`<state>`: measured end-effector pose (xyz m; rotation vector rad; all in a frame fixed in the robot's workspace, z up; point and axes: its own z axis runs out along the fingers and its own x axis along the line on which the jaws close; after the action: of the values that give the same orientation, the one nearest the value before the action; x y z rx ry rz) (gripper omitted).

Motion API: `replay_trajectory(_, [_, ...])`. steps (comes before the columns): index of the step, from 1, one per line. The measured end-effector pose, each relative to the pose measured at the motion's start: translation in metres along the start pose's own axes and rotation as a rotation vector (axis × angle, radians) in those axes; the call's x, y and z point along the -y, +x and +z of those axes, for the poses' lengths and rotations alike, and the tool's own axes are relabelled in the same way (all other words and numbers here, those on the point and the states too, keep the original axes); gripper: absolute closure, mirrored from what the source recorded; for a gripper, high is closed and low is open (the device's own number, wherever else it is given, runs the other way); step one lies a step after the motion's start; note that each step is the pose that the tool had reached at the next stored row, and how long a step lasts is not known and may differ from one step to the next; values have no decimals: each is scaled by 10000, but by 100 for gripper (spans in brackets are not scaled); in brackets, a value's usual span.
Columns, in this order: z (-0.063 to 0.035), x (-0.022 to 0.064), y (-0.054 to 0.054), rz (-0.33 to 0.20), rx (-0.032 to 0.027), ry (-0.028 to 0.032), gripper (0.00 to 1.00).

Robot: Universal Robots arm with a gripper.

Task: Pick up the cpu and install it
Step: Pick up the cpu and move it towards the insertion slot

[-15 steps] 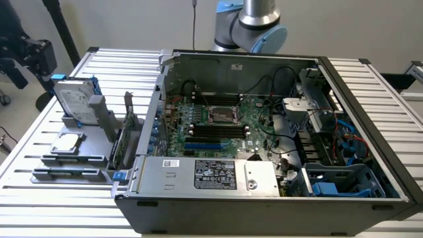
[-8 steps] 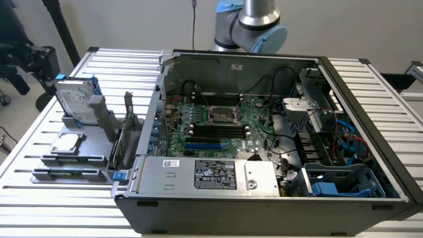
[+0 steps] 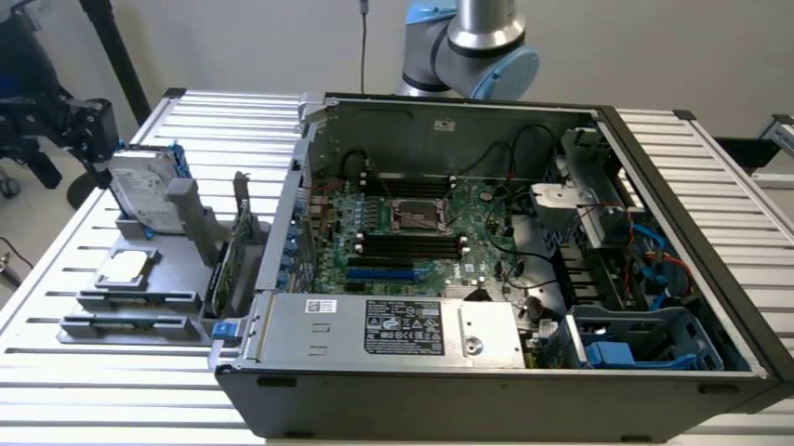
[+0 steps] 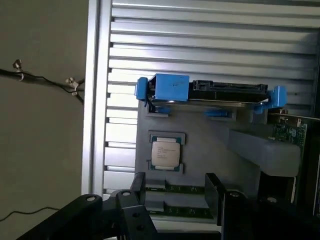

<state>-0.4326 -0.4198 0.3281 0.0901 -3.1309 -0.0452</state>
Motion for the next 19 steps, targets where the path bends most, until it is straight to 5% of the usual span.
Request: replay_trajectory(19, [346, 15, -3, -297, -10, 3, 40])
